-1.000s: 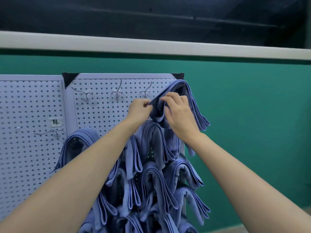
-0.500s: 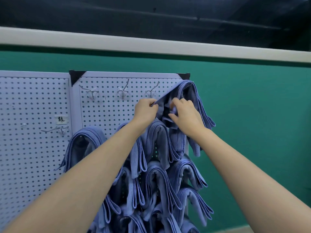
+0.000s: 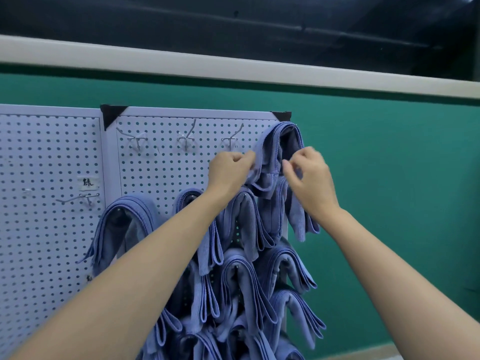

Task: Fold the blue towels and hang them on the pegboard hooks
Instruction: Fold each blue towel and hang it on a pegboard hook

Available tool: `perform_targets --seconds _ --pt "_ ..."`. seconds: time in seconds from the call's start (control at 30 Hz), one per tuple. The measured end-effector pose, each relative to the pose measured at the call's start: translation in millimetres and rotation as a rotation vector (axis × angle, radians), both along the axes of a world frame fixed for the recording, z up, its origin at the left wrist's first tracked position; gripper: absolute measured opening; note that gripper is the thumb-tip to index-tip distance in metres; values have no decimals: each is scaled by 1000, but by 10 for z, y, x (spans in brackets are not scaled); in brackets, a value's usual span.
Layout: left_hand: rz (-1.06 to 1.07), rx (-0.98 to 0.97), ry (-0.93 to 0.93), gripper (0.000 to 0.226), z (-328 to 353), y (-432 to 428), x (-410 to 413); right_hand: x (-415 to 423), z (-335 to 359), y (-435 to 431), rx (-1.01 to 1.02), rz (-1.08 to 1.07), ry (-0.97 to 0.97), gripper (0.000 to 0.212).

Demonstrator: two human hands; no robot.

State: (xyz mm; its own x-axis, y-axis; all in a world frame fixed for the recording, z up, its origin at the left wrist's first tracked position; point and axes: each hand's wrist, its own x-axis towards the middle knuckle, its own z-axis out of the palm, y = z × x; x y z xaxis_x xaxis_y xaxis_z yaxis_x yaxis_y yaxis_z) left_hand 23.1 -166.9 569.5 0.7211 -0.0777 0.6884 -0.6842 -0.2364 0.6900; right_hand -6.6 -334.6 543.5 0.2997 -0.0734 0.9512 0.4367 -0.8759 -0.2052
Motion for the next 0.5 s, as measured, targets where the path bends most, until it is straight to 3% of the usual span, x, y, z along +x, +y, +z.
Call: perform_targets --seconds 0.07,0.13,0.23,0.4,0.5 --pt "6 -59 12 27 47 -132 -86 55 23 -119 101 -103 -21 12" --pt "-89 -29 71 41 63 -328 -150 135 54 -233 231 -142 198 34" --pt "-229 -31 164 53 2 -606 -195 186 39 -286 434 41 401 44" --pt "-225 -46 187 56 -120 -717 -204 159 -145 -253 383 154 518 33" --pt "-190 28 194 54 -198 -639 -237 34 -236 -222 373 165 549 39"
